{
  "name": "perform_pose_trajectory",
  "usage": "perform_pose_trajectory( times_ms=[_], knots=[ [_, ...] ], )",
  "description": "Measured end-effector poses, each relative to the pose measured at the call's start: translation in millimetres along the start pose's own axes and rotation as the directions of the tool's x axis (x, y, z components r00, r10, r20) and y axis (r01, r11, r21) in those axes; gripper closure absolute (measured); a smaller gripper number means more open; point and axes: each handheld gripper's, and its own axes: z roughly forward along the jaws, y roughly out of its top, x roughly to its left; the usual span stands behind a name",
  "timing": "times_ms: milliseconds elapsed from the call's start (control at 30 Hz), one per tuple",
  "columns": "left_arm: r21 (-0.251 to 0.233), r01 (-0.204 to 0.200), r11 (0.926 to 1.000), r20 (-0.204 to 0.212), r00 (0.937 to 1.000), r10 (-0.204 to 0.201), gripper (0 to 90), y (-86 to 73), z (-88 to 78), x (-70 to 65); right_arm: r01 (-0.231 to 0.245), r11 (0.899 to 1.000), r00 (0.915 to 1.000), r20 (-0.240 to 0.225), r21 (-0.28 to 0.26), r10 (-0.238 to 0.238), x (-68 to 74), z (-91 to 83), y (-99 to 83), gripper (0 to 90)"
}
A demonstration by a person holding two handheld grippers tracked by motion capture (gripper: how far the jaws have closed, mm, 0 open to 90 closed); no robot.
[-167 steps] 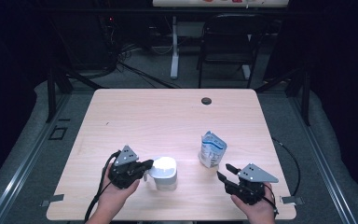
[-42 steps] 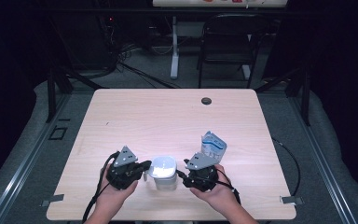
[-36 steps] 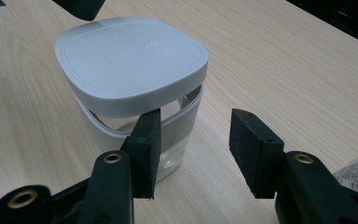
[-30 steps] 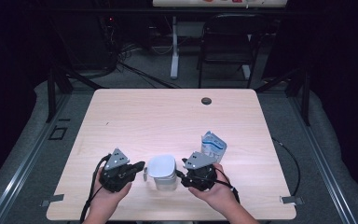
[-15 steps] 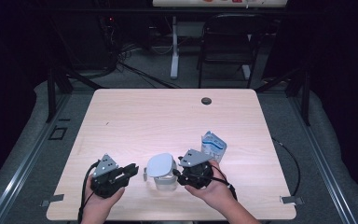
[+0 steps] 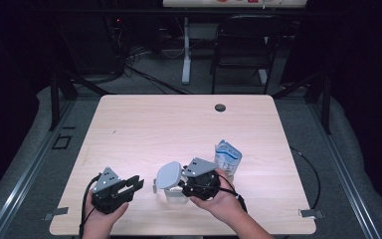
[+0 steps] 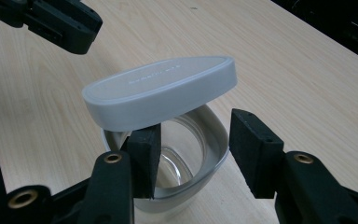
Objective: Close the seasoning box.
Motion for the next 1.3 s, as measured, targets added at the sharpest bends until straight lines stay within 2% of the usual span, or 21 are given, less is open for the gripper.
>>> perform_pose_trajectory(
  times_ms=[267,467,533,800,833,867,1033,1300],
  knots=[
    [-0.005,0.006,1.0000,0.002,1.0000,-0.006,73.3,-2.5,0.8,-1.3,-0.002,1.000,1.0000,0.005,-0.008,0.002,-0.3,-1.0,3.2,53.9],
    [-0.013,0.001,0.9999,0.002,1.0000,-0.001,73.4,0.0,1.0,-5.3,-0.001,1.000,1.0000,0.004,-0.016,0.001,0.1,-1.8,5.2,53.8],
    [-0.003,-0.007,1.0000,0.002,1.0000,0.007,73.5,1.4,0.5,-6.7,0.002,1.000,1.0000,0.009,-0.017,-0.002,0.0,-2.3,6.3,53.8],
    [-0.024,-0.008,0.9997,0.016,0.9998,0.008,74.7,5.2,4.0,-12.7,0.003,1.000,0.9999,0.011,-0.023,-0.003,-0.1,-3.2,8.2,53.8],
    [-0.010,-0.015,0.9998,0.017,0.9997,0.016,74.7,6.2,3.9,-13.5,0.003,1.000,1.0000,0.009,-0.024,-0.003,-0.4,-3.4,8.7,53.8],
    [-0.019,-0.014,0.9997,0.017,0.9997,0.015,74.7,5.9,5.3,-14.5,0.001,1.000,1.0000,0.008,-0.025,-0.001,-0.3,-3.5,9.1,53.8],
    [-0.003,-0.026,0.9997,0.021,0.9994,0.026,75.0,5.4,7.4,-16.3,0.010,1.000,0.9999,0.006,-0.028,-0.010,1.6,-4.4,12.0,53.8],
    [0.005,-0.023,0.9997,0.014,0.9996,0.023,75.1,3.3,7.0,-15.9,0.018,0.999,0.9998,0.000,-0.045,-0.018,4.2,-5.4,19.1,53.6]
  ],
)
